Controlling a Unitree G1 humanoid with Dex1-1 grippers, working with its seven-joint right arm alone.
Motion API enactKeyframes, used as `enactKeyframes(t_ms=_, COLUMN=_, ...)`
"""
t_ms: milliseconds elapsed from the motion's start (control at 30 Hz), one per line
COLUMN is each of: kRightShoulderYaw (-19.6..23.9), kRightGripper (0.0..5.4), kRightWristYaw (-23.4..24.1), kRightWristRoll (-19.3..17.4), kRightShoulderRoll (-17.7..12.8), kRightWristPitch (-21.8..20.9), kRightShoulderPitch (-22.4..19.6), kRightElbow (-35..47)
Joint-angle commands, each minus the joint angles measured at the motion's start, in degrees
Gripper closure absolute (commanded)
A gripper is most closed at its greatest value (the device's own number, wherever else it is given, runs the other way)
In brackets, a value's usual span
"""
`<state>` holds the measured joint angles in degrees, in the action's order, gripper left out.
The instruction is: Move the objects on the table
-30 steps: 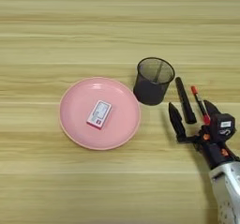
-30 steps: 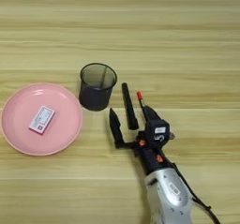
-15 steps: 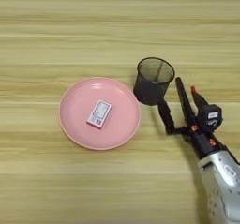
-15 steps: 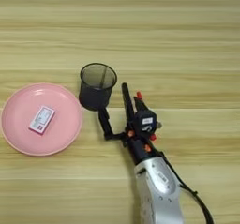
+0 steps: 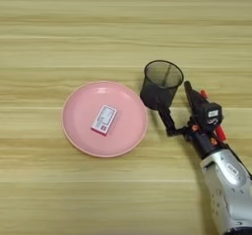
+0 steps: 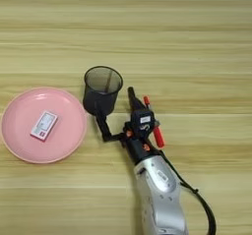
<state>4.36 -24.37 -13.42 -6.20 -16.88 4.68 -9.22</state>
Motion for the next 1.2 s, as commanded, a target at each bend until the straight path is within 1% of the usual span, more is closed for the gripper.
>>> enactKeyframes(t_ms=33, kRightShoulderYaw=0.0, kRightGripper=0.06, kRightWristYaw=0.1, kRightWristRoll=0.6, kRightShoulderRoll=-0.7, kRightWristPitch=-1.5, kRightShoulderPitch=-4.3, kRightElbow=0.0)
enactKeyframes(t_ms=167, kRightShoulderYaw=0.0, kRightGripper=0.06, kRightWristYaw=0.2, kRightWristRoll=0.9, kRightShoulderRoll=-0.7, kRightWristPitch=-1.8, kRightShoulderPitch=-5.8, kRightElbow=-1.8)
enactKeyframes(t_ms=600, kRightShoulderYaw=-0.9, kRightGripper=0.06, kRightWristYaw=-0.9, kRightWristRoll=1.8, kRightShoulderRoll=-0.6, kRightWristPitch=-2.4, kRightShoulderPitch=-8.7, kRightElbow=-4.8)
enactKeyframes(t_ms=1200, kRightShoulderYaw=-0.3, kRightGripper=0.06, kRightWristYaw=-1.0, kRightWristRoll=2.6, kRightShoulderRoll=-1.1, kRightWristPitch=-4.9, kRightShoulderPitch=-14.4, kRightElbow=-12.6)
